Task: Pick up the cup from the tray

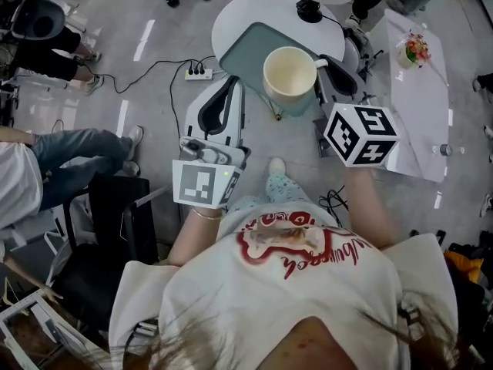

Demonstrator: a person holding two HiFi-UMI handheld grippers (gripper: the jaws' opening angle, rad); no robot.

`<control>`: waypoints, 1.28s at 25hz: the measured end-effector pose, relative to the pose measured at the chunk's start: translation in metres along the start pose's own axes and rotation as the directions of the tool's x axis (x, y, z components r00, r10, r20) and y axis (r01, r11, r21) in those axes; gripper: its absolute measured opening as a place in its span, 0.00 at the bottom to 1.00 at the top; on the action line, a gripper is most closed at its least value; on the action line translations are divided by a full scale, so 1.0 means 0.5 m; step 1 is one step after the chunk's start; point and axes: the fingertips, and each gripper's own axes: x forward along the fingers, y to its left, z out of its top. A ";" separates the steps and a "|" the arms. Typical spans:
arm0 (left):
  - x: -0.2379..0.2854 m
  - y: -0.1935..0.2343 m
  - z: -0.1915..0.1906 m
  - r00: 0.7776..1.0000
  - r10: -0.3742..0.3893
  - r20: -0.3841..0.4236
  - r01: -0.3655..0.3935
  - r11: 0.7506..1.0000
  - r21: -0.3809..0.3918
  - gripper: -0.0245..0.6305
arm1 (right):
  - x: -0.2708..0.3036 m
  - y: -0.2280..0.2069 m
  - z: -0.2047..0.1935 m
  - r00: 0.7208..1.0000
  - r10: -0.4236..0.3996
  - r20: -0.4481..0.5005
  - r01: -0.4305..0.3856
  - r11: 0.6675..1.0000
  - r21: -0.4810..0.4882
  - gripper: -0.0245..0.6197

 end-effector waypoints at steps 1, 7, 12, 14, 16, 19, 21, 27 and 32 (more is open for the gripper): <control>-0.020 -0.008 0.003 1.000 -0.003 0.001 0.003 1.000 0.003 0.06 | -0.019 0.010 -0.005 1.000 -0.004 0.004 0.004 1.000 -0.001 0.10; -0.186 -0.073 0.011 0.999 -0.034 -0.012 0.034 0.999 0.006 0.06 | -0.167 0.095 -0.070 0.999 -0.038 0.022 0.038 0.999 0.019 0.10; -0.324 -0.135 0.045 0.998 -0.066 -0.015 0.066 0.998 -0.008 0.06 | -0.309 0.173 -0.128 0.996 -0.090 0.015 0.090 0.996 0.028 0.10; -0.368 -0.158 0.065 0.997 -0.080 -0.010 0.080 0.997 -0.010 0.06 | -0.360 0.204 -0.142 0.995 -0.103 0.006 0.103 0.995 0.018 0.10; -0.404 -0.174 0.082 0.996 -0.084 -0.002 0.084 0.996 -0.016 0.06 | -0.402 0.234 -0.146 0.994 -0.105 0.008 0.105 0.994 0.010 0.10; -0.437 -0.198 0.108 0.996 -0.085 0.009 0.085 0.996 -0.015 0.06 | -0.452 0.261 -0.145 0.995 -0.102 0.019 0.101 0.995 0.009 0.10; -0.450 -0.209 0.124 0.996 -0.082 0.018 0.082 0.997 -0.011 0.06 | -0.475 0.268 -0.142 0.995 -0.098 0.026 0.098 0.995 0.011 0.10; -0.479 -0.233 0.138 0.996 -0.083 0.019 0.084 0.996 -0.006 0.06 | -0.507 0.282 -0.136 0.995 -0.086 0.039 0.086 0.996 -0.002 0.10; -0.487 -0.249 0.137 0.997 -0.071 0.020 0.072 0.997 -0.019 0.06 | -0.522 0.281 -0.129 0.996 -0.076 0.050 0.077 0.997 -0.004 0.10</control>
